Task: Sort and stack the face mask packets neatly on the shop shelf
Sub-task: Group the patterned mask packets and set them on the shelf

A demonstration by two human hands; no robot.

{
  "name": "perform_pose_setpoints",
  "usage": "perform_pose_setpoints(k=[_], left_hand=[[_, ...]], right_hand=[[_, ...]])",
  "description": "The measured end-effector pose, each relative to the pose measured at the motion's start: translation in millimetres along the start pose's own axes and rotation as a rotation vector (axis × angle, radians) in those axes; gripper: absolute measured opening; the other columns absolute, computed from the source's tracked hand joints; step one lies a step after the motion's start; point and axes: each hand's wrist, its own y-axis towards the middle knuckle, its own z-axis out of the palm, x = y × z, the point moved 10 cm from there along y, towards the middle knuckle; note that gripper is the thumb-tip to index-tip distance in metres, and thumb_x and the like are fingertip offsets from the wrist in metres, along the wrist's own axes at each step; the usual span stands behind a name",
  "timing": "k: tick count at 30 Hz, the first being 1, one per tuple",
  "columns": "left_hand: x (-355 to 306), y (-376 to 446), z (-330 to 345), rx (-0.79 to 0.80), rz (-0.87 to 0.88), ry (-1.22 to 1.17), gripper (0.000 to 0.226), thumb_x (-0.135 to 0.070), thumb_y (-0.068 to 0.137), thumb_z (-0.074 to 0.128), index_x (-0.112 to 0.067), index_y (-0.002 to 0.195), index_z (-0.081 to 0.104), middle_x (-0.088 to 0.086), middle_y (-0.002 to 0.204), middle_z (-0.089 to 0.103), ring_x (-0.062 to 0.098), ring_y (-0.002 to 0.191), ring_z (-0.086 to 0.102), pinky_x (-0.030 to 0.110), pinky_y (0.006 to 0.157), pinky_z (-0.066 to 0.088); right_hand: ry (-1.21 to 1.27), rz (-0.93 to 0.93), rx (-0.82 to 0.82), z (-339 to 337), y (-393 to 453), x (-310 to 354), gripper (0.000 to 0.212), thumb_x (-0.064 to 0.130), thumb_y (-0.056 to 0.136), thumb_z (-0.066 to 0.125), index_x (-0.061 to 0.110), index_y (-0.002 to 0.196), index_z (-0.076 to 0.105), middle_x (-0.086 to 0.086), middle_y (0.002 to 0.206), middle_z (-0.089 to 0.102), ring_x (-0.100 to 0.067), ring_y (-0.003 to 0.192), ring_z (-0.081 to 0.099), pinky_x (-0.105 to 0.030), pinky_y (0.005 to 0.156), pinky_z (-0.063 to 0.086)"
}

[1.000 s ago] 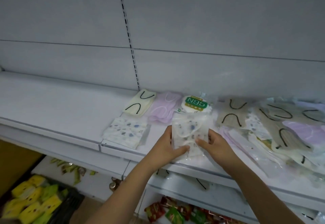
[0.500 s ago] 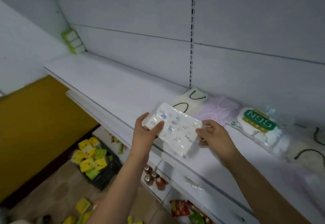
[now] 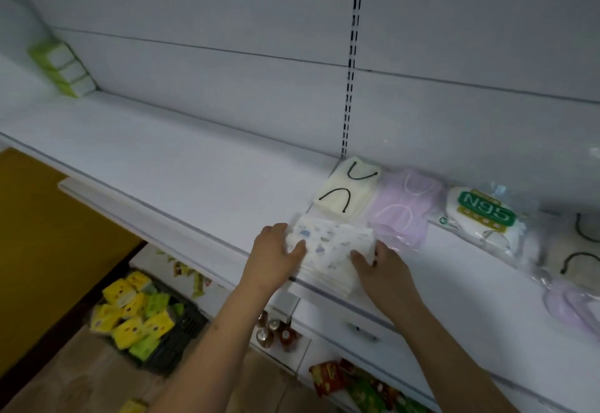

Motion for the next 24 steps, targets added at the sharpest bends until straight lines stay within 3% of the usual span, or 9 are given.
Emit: perform_pose_setpoints(k=[2, 4, 7, 10, 13, 16, 18, 20, 24], left_hand=[[-5, 0, -11, -0.065, 0.007, 0.066, 0.051, -0.046, 0.092, 0.061, -0.015, 0.133, 0.054, 0.009, 0.126, 0.055, 0.03, 0.121, 0.049, 0.036, 0.091, 0.041], [-32, -8, -33, -0.228, 0.094, 0.027, 0.061, -0.039, 0.092, 0.064, -0.013, 0.144, 0.047, 0.011, 0.139, 0.049, 0.03, 0.127, 0.044, 0.04, 0.102, 0.038], [-108, -26, -32, -0.291, 0.35, -0.164, 0.048, -0.025, 0.092, 0.064, -0.015, 0.137, 0.052, 0.004, 0.133, 0.053, 0.022, 0.123, 0.047, 0.027, 0.1, 0.035], [-193, -50, 23, -0.128, 0.587, -0.286, 0.039, -0.016, 0.091, 0.065, -0.016, 0.129, 0.057, -0.004, 0.124, 0.055, 0.015, 0.118, 0.05, 0.023, 0.1, 0.035], [-269, -92, 91, 0.046, 0.818, -0.297, 0.039, -0.017, 0.088, 0.065, -0.014, 0.126, 0.059, 0.0, 0.125, 0.059, 0.017, 0.117, 0.053, 0.021, 0.102, 0.037], [-318, -123, 154, 0.25, 0.872, -0.307, 0.038, -0.016, 0.091, 0.066, -0.012, 0.128, 0.059, 0.003, 0.128, 0.058, 0.018, 0.121, 0.052, 0.019, 0.104, 0.033], [-340, -132, 188, 0.337, 0.841, -0.307, 0.038, -0.017, 0.091, 0.067, -0.011, 0.129, 0.06, 0.004, 0.129, 0.056, 0.019, 0.122, 0.052, 0.019, 0.103, 0.032], [-357, -133, 210, 0.301, 0.854, -0.241, 0.042, -0.017, 0.088, 0.07, -0.009, 0.128, 0.061, 0.008, 0.131, 0.056, 0.025, 0.125, 0.05, 0.024, 0.105, 0.033], [-390, -132, 251, 0.242, 0.954, 0.03, 0.063, -0.029, 0.083, 0.06, -0.014, 0.143, 0.051, 0.011, 0.148, 0.048, 0.033, 0.137, 0.041, 0.045, 0.114, 0.035]], right_hand=[[-0.027, 0.015, -0.057, -14, -5, 1, 0.042, 0.039, 0.1, 0.05, 0.005, 0.125, 0.054, -0.013, 0.122, 0.062, -0.027, 0.114, 0.058, -0.025, 0.078, 0.036], [-0.028, 0.028, -0.185, -48, -11, -2, 0.047, 0.038, 0.101, 0.048, 0.008, 0.136, 0.05, -0.008, 0.134, 0.059, -0.022, 0.119, 0.057, -0.021, 0.086, 0.035], [0.023, -0.041, -0.424, -116, -22, -6, 0.049, 0.038, 0.099, 0.051, 0.012, 0.141, 0.05, -0.005, 0.135, 0.058, -0.02, 0.117, 0.059, -0.028, 0.101, 0.043], [-0.015, -0.108, -0.606, -191, -36, -14, 0.052, 0.037, 0.1, 0.052, 0.01, 0.144, 0.047, -0.008, 0.141, 0.053, -0.023, 0.126, 0.054, -0.037, 0.107, 0.042], [-0.16, -0.143, -0.787, -271, -67, -25, 0.054, 0.039, 0.102, 0.047, 0.009, 0.147, 0.041, -0.013, 0.147, 0.045, -0.025, 0.133, 0.044, -0.033, 0.11, 0.033], [-0.279, -0.121, -0.93, -339, -110, -58, 0.056, 0.039, 0.102, 0.046, 0.006, 0.146, 0.041, -0.016, 0.147, 0.045, -0.03, 0.134, 0.043, -0.034, 0.11, 0.031], [-0.34, -0.056, -0.927, -366, -131, -97, 0.059, 0.041, 0.099, 0.049, 0.008, 0.147, 0.041, -0.016, 0.147, 0.045, -0.033, 0.134, 0.043, -0.038, 0.11, 0.032], [-0.451, 0.041, -0.843, -376, -140, -142, 0.067, 0.044, 0.094, 0.058, 0.012, 0.149, 0.038, -0.015, 0.148, 0.044, -0.034, 0.135, 0.041, -0.04, 0.109, 0.033], [-0.636, 0.187, -0.491, -359, -127, -228, 0.092, 0.069, 0.083, 0.056, 0.024, 0.156, 0.023, -0.008, 0.16, 0.026, -0.032, 0.145, 0.026, -0.046, 0.115, 0.03]])
